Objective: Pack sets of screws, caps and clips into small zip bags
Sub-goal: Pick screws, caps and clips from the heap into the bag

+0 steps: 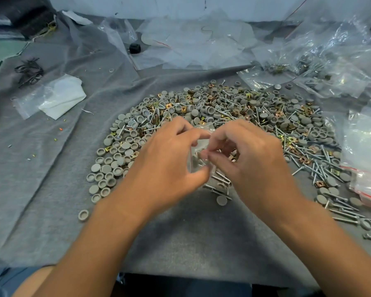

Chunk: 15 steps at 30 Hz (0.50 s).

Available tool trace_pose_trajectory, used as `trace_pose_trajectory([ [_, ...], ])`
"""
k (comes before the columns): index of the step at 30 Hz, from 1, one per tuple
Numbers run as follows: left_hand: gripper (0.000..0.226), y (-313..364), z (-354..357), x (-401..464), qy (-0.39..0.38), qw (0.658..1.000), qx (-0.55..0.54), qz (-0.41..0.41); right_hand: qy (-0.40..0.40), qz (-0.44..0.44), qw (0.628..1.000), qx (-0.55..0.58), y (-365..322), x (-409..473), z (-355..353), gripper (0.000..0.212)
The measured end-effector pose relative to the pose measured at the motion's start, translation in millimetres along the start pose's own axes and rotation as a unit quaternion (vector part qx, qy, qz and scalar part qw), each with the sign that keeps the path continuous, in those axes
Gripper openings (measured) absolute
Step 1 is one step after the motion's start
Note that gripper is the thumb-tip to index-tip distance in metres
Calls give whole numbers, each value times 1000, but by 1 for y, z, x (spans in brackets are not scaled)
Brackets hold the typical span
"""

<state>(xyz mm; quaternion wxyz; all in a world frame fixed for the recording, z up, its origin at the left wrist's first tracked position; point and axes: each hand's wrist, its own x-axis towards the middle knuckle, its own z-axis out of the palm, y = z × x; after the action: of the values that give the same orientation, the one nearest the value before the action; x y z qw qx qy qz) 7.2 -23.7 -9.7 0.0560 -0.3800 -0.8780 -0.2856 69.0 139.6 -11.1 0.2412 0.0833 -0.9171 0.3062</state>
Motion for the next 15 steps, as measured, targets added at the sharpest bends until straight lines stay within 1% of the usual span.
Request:
trace_pose_trajectory([
  [2,54,1,0,0,4,1000,-5,-3,26,29,999,7,1,1,-6,16],
  [3,56,1,-1,-1,9,1000,-5,-14,12,51,998,17,4,2,-12,17],
  [4,58,-1,-3,-1,17,999,-4,-29,-28,80,996,23,9,1,-19,17],
  [5,57,-2,-6,-1,33,998,-4,-45,-97,105,990,18,14,0,-25,17],
  [6,54,-5,-11,0,65,996,-10,-59,-187,114,976,-6,19,-3,-30,17],
  [7,48,-8,-17,0,118,990,-20,-71,-272,102,956,-43,22,-6,-32,21],
  [8,41,-11,-23,1,181,979,-31,-83,-338,84,934,-78,24,-9,-32,27],
  [9,35,-14,-30,1,239,966,-41,-94,-378,68,918,-103,24,-12,-29,31],
  [10,33,-17,-35,1,277,954,-46,-103,-395,58,909,-120,23,-14,-26,33],
  [11,32,-18,-37,0,284,952,-43,-108,-397,52,907,-131,21,-15,-22,33],
  [12,31,-18,-36,-1,263,958,-35,-109,-394,47,908,-138,21,-15,-19,31],
  [15,34,-14,-21,-3,154,982,-8,-105,-382,34,913,-140,24,-17,-16,23],
])
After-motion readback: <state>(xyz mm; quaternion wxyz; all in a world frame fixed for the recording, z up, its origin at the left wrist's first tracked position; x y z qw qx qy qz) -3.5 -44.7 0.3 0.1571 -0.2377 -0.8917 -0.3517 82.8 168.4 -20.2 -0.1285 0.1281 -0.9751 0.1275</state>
